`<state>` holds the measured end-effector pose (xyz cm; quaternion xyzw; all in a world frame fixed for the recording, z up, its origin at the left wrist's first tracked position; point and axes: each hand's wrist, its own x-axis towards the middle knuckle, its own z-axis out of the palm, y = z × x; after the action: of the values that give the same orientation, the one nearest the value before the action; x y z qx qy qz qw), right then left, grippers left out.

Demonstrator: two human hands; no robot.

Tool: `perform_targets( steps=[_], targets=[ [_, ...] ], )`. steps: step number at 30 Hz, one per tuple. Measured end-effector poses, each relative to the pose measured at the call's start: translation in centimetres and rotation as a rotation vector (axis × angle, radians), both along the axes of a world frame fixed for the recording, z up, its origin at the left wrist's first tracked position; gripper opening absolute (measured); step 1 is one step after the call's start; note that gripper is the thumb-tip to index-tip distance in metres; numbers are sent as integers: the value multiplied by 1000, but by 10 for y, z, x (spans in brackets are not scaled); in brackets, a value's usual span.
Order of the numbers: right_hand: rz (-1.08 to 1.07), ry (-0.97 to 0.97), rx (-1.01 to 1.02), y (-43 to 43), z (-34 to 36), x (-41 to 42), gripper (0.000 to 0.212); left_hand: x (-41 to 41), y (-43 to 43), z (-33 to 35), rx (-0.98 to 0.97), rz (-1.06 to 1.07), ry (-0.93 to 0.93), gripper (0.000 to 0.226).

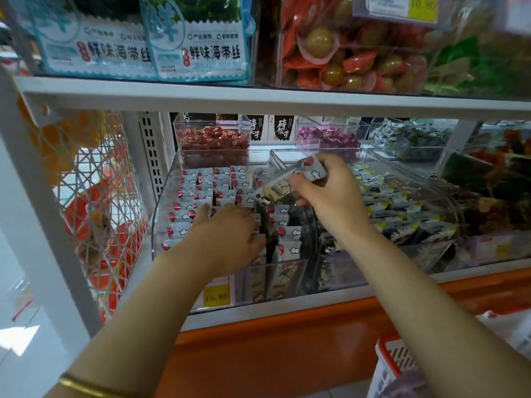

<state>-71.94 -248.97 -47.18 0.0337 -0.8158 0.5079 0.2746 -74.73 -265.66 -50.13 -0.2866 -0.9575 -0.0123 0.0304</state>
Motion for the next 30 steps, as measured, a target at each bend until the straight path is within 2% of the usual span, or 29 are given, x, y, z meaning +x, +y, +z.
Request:
perform_targets(
  steps=[6,12,15,17,18,20,24,30],
  targets=[
    [89,-22,400,-16,10,-23,43,12,-12,2,92,-56,-27,37],
    [130,-189,863,-37,0,-45,46,14,-22,0,164,-84,7,37],
    [84,-201,940,-42,-2,-48,33,16,-26,5,268,-107,-37,37],
    [121,-283,1067,-44,-4,-49,19,17,-29,11,355,-117,-61,33],
    [157,-345,1127,-44,-5,-49,20,18,-31,14,377,-106,-58,31],
    [214,-443,1158,-46,-5,-50,27,18,-34,17,372,-60,-41,29],
    [215,-480,1169,-48,-2,-56,33,17,-37,18,358,0,-42,32],
    [171,-381,1005,-41,7,-67,41,18,-39,19,408,29,-32,35]
  ],
)
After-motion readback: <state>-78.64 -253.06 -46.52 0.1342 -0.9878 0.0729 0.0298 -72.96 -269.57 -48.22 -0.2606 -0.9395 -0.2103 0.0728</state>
